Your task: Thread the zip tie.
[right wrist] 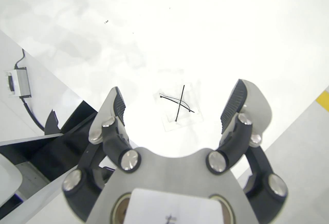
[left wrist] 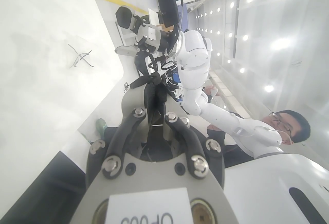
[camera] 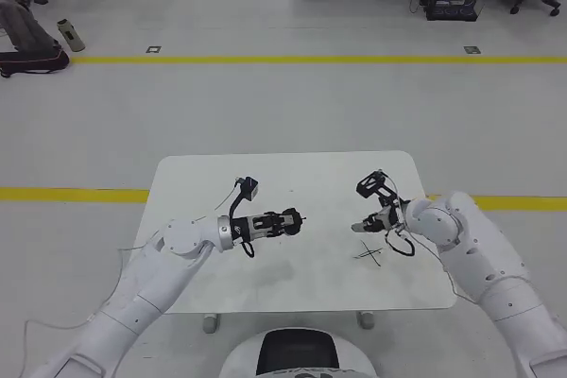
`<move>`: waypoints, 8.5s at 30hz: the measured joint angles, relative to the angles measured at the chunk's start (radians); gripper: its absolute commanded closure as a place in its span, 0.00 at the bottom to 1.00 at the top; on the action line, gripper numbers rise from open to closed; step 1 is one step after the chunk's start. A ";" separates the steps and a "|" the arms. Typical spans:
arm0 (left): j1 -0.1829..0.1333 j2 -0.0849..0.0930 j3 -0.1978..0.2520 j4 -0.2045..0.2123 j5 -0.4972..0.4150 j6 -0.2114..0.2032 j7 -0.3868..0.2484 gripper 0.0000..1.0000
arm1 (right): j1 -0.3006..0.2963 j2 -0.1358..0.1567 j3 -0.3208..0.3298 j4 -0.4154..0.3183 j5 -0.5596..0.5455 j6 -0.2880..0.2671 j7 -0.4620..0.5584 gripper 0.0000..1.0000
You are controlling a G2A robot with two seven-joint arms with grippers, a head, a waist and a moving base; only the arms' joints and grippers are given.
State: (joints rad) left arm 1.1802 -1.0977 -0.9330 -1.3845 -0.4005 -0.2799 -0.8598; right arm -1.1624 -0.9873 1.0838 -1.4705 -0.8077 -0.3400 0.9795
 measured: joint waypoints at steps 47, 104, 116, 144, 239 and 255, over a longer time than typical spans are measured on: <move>0.000 0.000 0.000 0.000 0.000 0.000 0.000 1.00 | 0.166 0.116 -0.417 -0.035 -0.216 0.000 -0.135 0.00; 0.000 0.000 0.000 0.000 0.000 0.000 0.000 1.00 | 0.471 0.249 -0.853 -0.015 0.032 0.000 -0.108 0.00; 0.000 0.000 0.000 0.000 0.000 0.000 0.000 1.00 | 0.446 0.217 -0.835 0.044 -0.014 0.000 -0.183 0.00; 0.000 0.000 0.000 0.000 0.000 0.000 0.000 1.00 | 0.403 0.165 -0.817 0.113 -0.088 0.001 -0.224 0.00; 0.000 0.000 0.000 0.000 0.000 0.000 0.000 1.00 | 0.433 -0.056 -0.914 0.413 -0.027 0.000 -0.044 0.95; 0.000 0.000 0.000 0.000 0.000 0.000 0.000 1.00 | 0.442 -0.066 -0.914 0.405 -0.047 0.000 -0.035 1.00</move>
State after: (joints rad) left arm 1.1802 -1.0977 -0.9330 -1.3845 -0.4005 -0.2799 -0.8598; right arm -0.7207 -1.0530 0.1700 -1.0660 -0.8546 -0.3400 0.9447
